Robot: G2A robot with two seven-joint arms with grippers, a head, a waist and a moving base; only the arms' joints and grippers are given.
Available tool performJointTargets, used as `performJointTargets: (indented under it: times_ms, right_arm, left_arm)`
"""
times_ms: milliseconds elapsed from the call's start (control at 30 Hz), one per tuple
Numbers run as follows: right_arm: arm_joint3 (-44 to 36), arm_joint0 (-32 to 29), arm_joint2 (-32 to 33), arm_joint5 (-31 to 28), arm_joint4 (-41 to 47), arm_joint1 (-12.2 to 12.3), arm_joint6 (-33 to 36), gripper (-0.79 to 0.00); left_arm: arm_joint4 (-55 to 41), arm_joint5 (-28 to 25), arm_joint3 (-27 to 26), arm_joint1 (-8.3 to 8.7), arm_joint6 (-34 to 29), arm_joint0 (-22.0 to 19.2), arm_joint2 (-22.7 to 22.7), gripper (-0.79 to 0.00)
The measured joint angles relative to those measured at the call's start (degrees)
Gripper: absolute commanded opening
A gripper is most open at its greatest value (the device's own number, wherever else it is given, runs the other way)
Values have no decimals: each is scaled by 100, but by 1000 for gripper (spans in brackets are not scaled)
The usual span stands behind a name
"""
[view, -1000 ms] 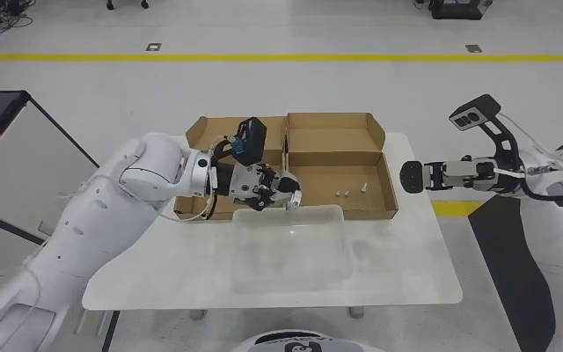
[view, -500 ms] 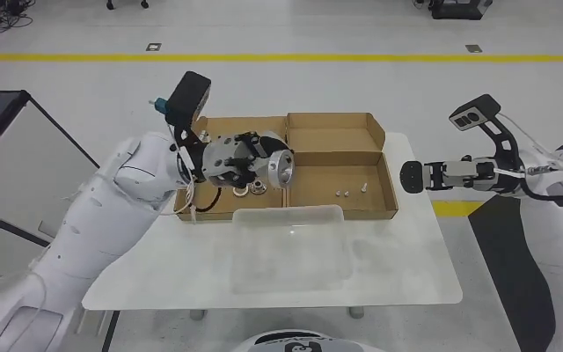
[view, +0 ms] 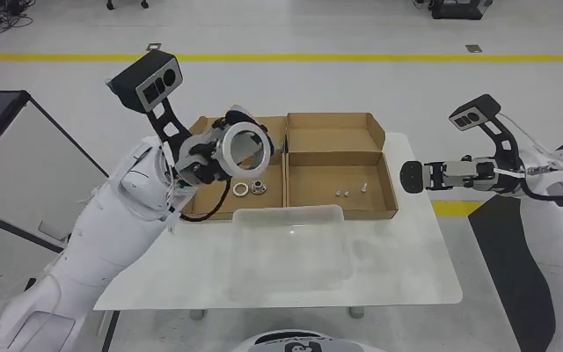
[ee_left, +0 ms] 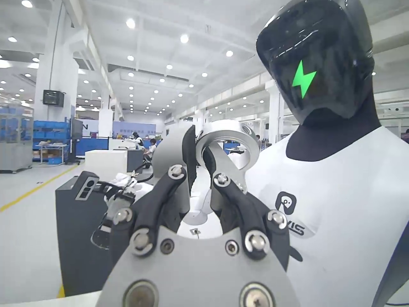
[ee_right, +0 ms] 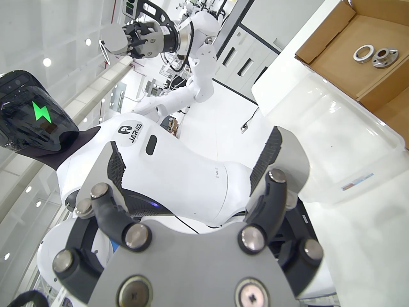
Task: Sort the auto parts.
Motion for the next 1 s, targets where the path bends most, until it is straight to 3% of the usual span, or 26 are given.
performJointTargets:
  times_ms: [300,533,733,1000]
  right_arm:
    - [0,0,0,0,0,0,0,0]
    - [0,0,0,0,0,0,0,0]
    - [0,0,0,0,0,0,0,0]
    - [0,0,0,0,0,0,0,0]
  left_arm:
    - [825,0,313,-131,-775,142,-308,-785]
    - [1607,0,380,-186,-692,254,-492,-785]
    - [821,0,157,-250,-388,321,-380,-785]
    - [-864,0,-243,-387,-1126,407,-479,-785]
